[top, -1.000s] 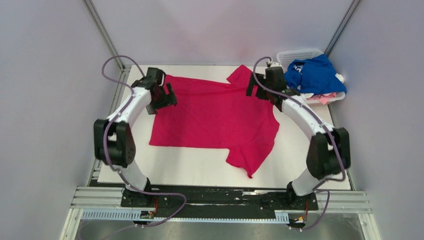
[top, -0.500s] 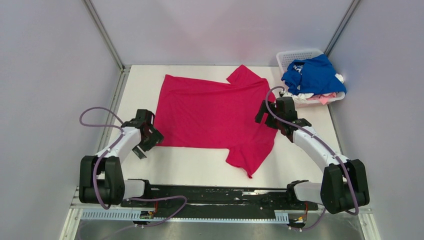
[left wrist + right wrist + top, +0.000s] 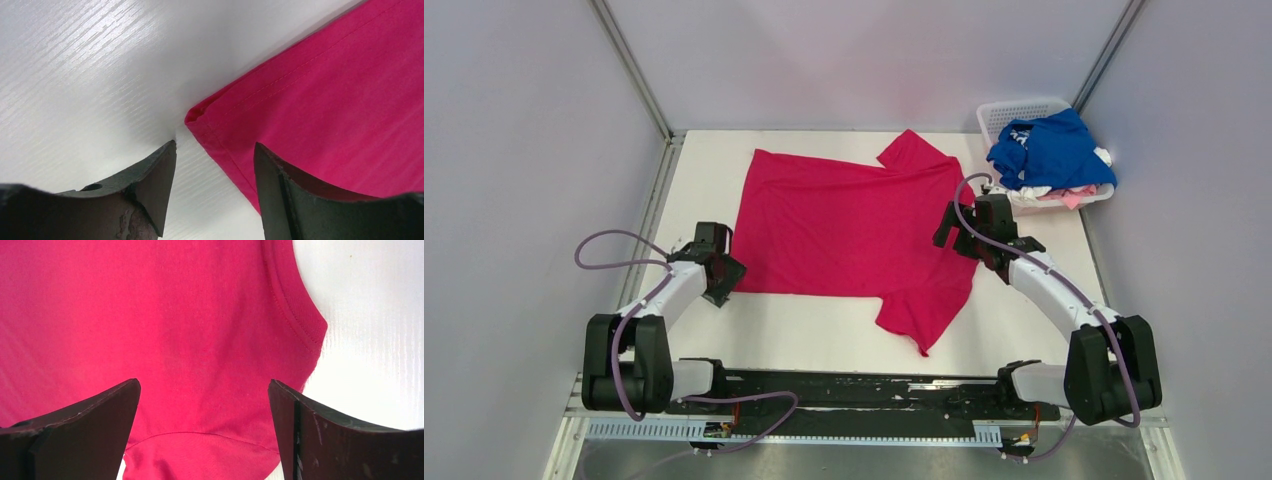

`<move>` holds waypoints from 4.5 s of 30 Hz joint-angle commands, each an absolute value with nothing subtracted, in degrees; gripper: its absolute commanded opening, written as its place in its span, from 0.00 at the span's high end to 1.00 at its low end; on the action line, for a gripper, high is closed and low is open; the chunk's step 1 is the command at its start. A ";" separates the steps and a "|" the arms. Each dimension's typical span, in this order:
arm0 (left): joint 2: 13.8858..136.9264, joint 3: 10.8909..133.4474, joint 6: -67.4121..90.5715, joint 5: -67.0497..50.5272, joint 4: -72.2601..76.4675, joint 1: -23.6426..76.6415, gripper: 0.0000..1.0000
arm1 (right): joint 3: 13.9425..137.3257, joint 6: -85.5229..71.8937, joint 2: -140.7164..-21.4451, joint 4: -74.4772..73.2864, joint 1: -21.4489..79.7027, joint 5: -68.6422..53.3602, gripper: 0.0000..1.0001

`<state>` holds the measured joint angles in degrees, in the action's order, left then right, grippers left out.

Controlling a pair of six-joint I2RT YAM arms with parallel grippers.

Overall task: Fold and stack the t-shirts
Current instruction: Grab the side of the flattened tshirt closest away from the robot with both arms, then fold the flattened tshirt in 1/3 of the way

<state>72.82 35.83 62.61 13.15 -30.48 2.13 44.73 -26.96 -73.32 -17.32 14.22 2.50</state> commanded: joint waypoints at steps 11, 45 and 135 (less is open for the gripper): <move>79.74 36.80 65.84 13.66 -25.25 1.67 0.72 | 46.21 -27.59 -70.69 -21.23 14.43 5.33 0.00; 62.91 33.92 61.59 18.22 -36.87 1.66 1.00 | 43.11 -35.69 -75.92 -41.60 42.56 -9.93 0.49; 96.75 62.31 52.09 11.06 -26.17 -2.66 0.89 | 71.70 59.47 -102.85 -14.00 23.33 0.92 0.84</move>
